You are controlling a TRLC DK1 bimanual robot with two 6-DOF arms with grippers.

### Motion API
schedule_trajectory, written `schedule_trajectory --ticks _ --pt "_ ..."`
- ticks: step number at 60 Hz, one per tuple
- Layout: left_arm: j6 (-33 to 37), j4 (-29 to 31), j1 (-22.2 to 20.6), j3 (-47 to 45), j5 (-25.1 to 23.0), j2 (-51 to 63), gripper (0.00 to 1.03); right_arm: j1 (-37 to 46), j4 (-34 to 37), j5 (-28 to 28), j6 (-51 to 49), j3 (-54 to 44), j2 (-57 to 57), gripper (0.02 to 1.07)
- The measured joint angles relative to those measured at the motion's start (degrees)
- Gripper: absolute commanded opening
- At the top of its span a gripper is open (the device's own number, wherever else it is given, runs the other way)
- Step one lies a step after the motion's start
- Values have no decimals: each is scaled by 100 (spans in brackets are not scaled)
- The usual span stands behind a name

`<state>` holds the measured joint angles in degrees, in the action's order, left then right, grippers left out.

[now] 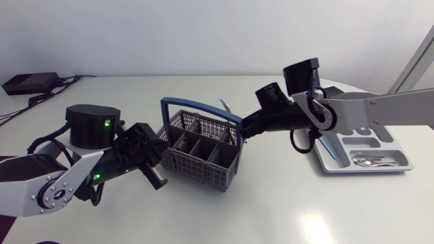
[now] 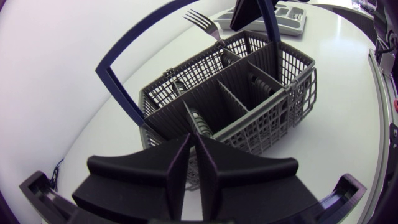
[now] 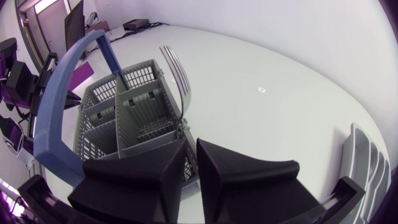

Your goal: Unload the cutlery basket into the drawer organizer.

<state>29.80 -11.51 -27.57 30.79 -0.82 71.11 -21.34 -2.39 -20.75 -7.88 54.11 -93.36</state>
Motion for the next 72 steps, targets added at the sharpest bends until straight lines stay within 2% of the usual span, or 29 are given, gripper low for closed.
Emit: schedule_trajectory --ticks 29,45,72 --pt "0 -59 -17 0 2 57 12 -144 50 83 -92 177 -22 37" --pt "0 -59 -20 0 2 59 12 -22 90 -474 -177 511 -358 37" --pt "0 -192 -26 24 24 212 12 247 369 -1104 -459 1014 -765 37"
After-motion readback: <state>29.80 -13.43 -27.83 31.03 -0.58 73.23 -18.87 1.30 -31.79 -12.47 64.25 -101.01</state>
